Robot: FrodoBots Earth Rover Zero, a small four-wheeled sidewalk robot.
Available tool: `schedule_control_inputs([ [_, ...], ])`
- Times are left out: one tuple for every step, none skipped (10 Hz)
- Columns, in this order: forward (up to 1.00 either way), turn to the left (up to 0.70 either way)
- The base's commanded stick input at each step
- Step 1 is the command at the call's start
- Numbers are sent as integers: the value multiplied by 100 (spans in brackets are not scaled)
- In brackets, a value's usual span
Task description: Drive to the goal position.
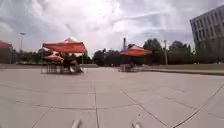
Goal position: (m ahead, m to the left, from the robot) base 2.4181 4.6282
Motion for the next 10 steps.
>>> schedule_control_inputs([
  [85, -2],
  [85, -2],
  [85, -2],
  [85, -2],
  [85, -2],
  [85, -2],
  [85, -2],
  [85, -2],
  [85, 0],
  [85, 2],
])
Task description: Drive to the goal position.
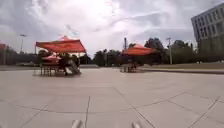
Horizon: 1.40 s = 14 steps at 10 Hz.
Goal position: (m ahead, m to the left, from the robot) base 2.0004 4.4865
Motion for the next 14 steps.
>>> schedule_control_inputs([
  [85, 24],
  [85, 32],
  [85, 8],
  [85, -2],
  [85, -2],
  [85, -2],
  [85, -2],
  [85, -2],
  [85, -2],
  [85, -2],
  [85, -2],
  [85, -2],
  [85, -2],
  [85, -3],
])
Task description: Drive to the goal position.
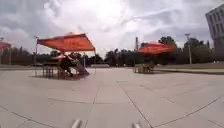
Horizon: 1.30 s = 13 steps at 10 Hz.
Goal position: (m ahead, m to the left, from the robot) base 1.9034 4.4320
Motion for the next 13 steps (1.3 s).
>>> schedule_control_inputs([
  [85, -23],
  [85, -32],
  [85, -23],
  [85, -9],
  [85, -2],
  [85, -2],
  [85, -2],
  [85, -2],
  [85, -2],
  [85, -2],
  [85, -2],
  [85, -2],
  [85, -2],
])
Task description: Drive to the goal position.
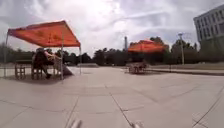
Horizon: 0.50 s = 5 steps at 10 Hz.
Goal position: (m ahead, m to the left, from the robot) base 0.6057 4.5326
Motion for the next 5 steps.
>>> schedule_control_inputs([
  [85, -2],
  [85, -2],
  [85, -2],
  [85, -2],
  [85, -2],
])
